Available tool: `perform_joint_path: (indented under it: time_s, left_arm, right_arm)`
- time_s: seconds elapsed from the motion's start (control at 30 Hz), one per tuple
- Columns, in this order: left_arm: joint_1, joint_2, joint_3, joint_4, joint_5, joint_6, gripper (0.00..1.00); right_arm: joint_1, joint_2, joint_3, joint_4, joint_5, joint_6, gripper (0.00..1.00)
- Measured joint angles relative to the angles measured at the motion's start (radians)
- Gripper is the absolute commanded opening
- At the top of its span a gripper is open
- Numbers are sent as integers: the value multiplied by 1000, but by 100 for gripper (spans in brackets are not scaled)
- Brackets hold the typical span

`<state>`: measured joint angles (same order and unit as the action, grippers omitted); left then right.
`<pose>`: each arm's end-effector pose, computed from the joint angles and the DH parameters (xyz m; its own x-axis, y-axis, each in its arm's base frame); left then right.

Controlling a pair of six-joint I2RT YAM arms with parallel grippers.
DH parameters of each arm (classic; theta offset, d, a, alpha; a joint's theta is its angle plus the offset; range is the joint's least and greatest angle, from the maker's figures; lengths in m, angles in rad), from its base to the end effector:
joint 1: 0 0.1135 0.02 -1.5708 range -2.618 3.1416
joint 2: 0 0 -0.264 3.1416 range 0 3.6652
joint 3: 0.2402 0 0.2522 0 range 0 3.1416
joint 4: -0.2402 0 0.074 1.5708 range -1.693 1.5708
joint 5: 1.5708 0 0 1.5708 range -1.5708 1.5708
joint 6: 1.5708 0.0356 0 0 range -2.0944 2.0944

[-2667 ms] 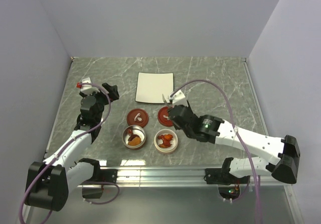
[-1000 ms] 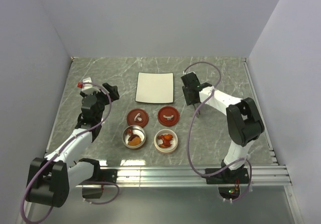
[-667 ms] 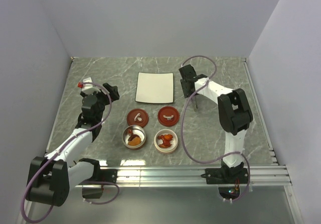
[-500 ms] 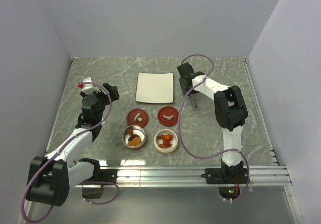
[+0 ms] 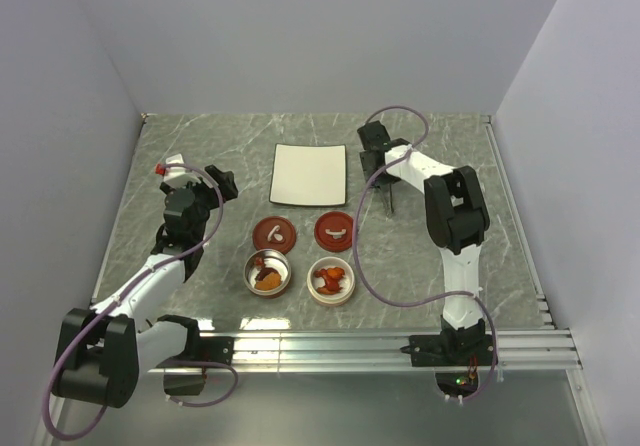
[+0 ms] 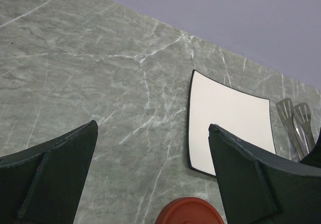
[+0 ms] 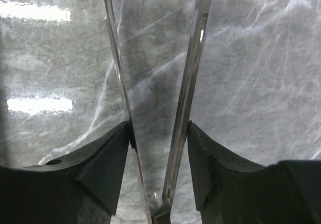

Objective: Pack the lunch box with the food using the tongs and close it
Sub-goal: Put down the clamp

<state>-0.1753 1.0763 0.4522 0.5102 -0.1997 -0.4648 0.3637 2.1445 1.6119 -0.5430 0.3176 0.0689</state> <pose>0.2343 -0.0343 0.2390 -0.0897 -0.4303 -0.8982 -0.0708 0.9023 -0.4252 0.4301 0.1518 0.1677 -0.8341 -0.2475 -0.4930 -0.1422 0.9600 -0.2414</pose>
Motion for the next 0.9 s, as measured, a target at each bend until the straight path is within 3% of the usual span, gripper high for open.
perform_joint_path:
  time_s: [0.5, 0.9]
  left_arm:
    - [0, 0, 0, 0, 0, 0, 99]
    - [0, -3, 0, 0, -5, 0, 100]
  right_arm:
    - [-6, -5, -6, 59, -58, 0, 80]
    - [-7, -155, -156, 88, -45, 23, 83]
